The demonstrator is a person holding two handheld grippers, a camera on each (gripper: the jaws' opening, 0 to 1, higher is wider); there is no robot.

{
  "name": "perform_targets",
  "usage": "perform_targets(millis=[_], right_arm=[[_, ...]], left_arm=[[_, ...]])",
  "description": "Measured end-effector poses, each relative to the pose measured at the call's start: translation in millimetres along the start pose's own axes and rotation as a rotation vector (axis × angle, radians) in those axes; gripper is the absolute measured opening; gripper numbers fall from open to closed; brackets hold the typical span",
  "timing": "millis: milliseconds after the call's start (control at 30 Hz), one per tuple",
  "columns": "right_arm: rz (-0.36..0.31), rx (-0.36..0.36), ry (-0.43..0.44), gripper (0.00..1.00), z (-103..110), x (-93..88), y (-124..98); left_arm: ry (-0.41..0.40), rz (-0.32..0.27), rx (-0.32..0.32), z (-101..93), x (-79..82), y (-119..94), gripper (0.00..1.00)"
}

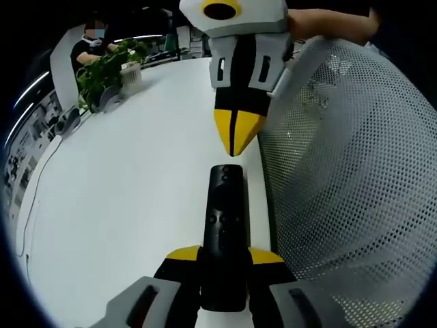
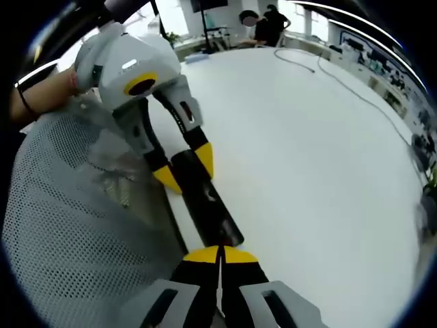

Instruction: Press the specified remote control buttons in sequence, fully releasing each button before pressing the next.

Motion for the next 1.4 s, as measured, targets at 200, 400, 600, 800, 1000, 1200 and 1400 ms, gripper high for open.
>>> perform_targets(millis=[200,400,600,800,1000,1200,1400], right_arm=[[0.015,-0.013,-0.034,0.0,-4.1,0.1,6.2],[0.026,-0.014,-0.055,0.0,-3.9,-0.8,9.0],[0.068,-0.037,-0.132,0.0,-3.6,-0.1,11.2],[0.122,-0.008,-0.147,0.0,-4.7,1.0,11.9],[0.101,-0.004,-0.13,0.0,-4.5,-1.0,10.8],[-0.005,-0.027,-0.096,0.0,-3.7,-3.4,9.1],[-0.008,-0.017,-0.076,0.0,-3.9,-1.5,9.9]], left_arm=[[-0.002,0.001,0.001,0.1,0.1,0.2,0.25],[-0.002,0.003,0.002,0.3,0.3,0.2,0.25],[-0.006,0.005,0.004,0.4,0.6,0.5,0.25],[-0.013,0.0,0.008,0.2,0.6,0.8,0.25],[-0.013,0.002,0.008,0.2,0.5,1.1,0.25],[-0.013,0.004,0.008,0.3,0.4,1.2,0.25],[-0.017,0.004,0.011,0.4,0.3,1.2,0.25]])
Point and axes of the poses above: the point that each gripper's makers call its tool centre point, and the gripper's own axes: y roughly forward along the fingers, z roughly to its left, x roughly out of its top, the point moved 2 cm from there along -y, roughly backward along the fingers, and after that the axes turned 3 degrees about -x, right-handed, at the moved point
